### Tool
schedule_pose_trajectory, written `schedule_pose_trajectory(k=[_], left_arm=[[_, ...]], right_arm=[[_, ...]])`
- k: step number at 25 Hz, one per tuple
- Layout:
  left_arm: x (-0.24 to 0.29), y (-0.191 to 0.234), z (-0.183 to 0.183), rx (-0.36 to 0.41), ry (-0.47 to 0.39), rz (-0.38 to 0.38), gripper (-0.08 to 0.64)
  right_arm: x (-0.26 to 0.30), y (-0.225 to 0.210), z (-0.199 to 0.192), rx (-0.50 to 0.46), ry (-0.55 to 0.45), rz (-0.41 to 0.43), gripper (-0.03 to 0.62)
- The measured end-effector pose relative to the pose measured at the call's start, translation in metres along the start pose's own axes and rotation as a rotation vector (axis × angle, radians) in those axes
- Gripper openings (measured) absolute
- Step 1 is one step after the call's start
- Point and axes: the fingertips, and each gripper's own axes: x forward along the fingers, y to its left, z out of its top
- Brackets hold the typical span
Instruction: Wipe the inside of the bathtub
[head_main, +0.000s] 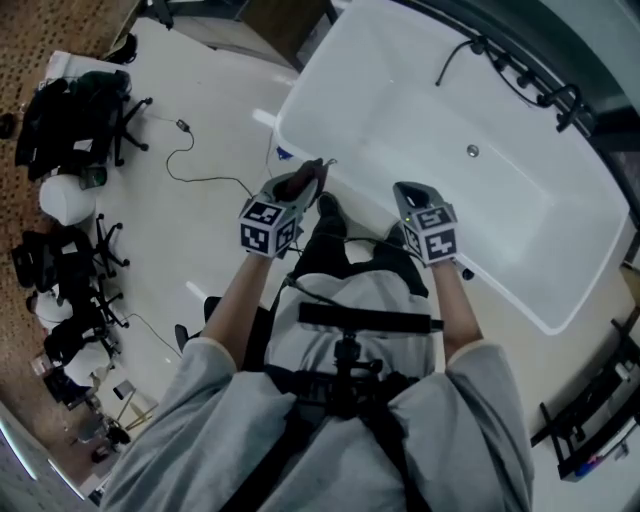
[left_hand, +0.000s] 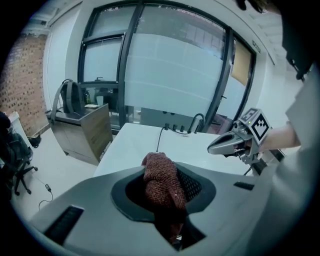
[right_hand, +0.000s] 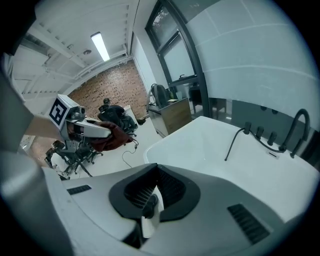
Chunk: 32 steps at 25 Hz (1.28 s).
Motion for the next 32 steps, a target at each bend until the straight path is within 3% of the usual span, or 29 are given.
schedule_pose_trajectory(k=[8, 13, 18, 22, 25, 32], left_arm=[[0.048, 0.049, -0.016, 0.076, 0.126, -0.106, 0.101], [0.087, 0.077, -0.035, 0.127, 0.250, -0.145, 0.100], [0.136, 0.111, -0.062, 0.154, 0.339, -0.165, 0.100], [0.178, 0.128, -0.082, 0.143, 0.400, -0.184, 0.100], [0.211, 0.136, -0.100, 0.157, 0.443, -0.205, 0.100], [0.245, 0.140, -0.153, 0.204, 0.636, -0.229, 0.100]], right_arm=[[0.058, 0.017, 0.023, -0.024, 0.024, -0.030, 0.006], [0.095, 0.016, 0.024, 0.032, 0.033, -0.048, 0.006], [0.138, -0.002, 0.001, 0.074, 0.063, -0.067, 0.006], [0.179, -0.014, -0.026, 0.101, 0.086, -0.035, 0.006], [0.214, -0.026, -0.043, 0.076, 0.108, -0.011, 0.006], [0.255, -0.058, -0.070, 0.049, 0.133, -0.001, 0.006]])
